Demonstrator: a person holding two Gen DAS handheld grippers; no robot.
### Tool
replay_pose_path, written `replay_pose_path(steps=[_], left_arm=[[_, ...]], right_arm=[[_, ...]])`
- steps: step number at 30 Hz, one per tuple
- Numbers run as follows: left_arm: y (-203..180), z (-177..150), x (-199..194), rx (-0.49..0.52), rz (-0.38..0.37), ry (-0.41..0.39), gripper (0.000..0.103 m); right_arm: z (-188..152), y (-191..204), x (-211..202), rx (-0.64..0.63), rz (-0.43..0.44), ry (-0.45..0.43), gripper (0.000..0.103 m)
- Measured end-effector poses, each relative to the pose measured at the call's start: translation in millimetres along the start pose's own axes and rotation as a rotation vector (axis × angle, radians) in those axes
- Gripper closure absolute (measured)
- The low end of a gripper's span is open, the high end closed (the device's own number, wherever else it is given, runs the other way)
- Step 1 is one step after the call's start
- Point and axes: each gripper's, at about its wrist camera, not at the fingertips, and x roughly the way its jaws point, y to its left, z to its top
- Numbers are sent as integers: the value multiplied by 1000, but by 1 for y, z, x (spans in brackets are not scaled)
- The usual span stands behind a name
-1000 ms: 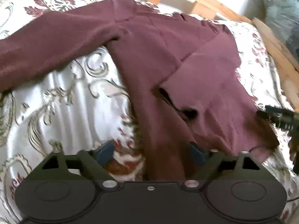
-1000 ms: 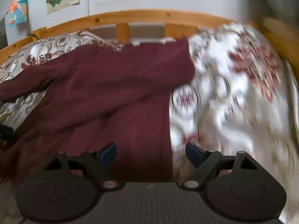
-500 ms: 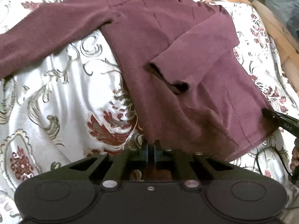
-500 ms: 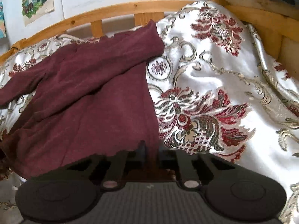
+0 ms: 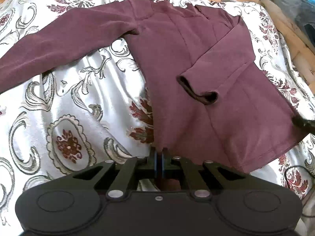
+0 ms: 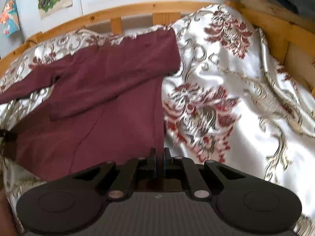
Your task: Fold small clothes
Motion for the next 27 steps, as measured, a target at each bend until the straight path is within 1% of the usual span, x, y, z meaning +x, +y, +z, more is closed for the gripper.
replay_pose_path(steps=[2, 4, 5, 6, 7, 8, 9, 10, 11, 12, 13, 14, 15, 17, 19, 20, 21, 23, 25, 27], left_arm=[[-2, -1, 2, -6, 3, -14, 98], [-5, -3, 2, -3, -2, -20, 95], [-5, -4, 0, -5, 0, -24, 85], [-6, -5, -1, -10, 2, -29, 76], [-5, -5, -3, -14, -3, -34, 73], [-3, -5, -7, -19, -8, -47, 69], [-1, -6, -11, -26, -9, -62, 61], [2, -6, -16, -40, 1, -83, 56], [5, -8, -22, -56, 9, -108, 45], [10, -9, -30, -73, 15, -140, 37], [16, -10, -39, -90, 32, -182, 34], [21, -9, -46, -103, 63, -218, 29], [28, -10, -55, -117, 114, -261, 24], [42, -11, -73, -126, 232, -334, 20], [57, -10, -89, -123, 339, -375, 18], [67, -9, -98, -124, 400, -393, 15], [76, -8, -106, -121, 445, -406, 11], [93, -5, -119, -103, 541, -423, 7], [113, -2, -127, -89, 595, -419, 6], [132, 1, -130, -98, 603, -414, 8]], right_arm=[[-5, 3, 5, 8, 1, 16, 95], [-6, 5, 6, 4, 0, 17, 94], [-7, 6, 6, 2, 2, 13, 92], [-6, 6, 4, 2, 7, 4, 85], [-7, 5, 3, 3, 11, -3, 79], [-6, 4, 3, 1, 16, -11, 69], [-6, 5, 1, -4, 16, -28, 64], [-5, 6, 1, -7, 17, -42, 60], [-4, 7, 1, -8, 20, -59, 50], [-2, 9, 1, -2, 28, -83, 40], [0, 12, 1, 7, 36, -110, 35], [3, 15, 2, 10, 44, -129, 26], [6, 21, 3, 3, 59, -153, 18], [14, 31, 5, -20, 86, -189, 8], [23, 45, 10, -54, 124, -217, 5], [26, 52, 13, -64, 134, -226, 4], [30, 60, 18, -70, 145, -236, 3], [35, 72, 28, -61, 169, -249, 3], [40, 84, 40, -34, 196, -250, 2], [43, 94, 52, 14, 212, -241, 1]])
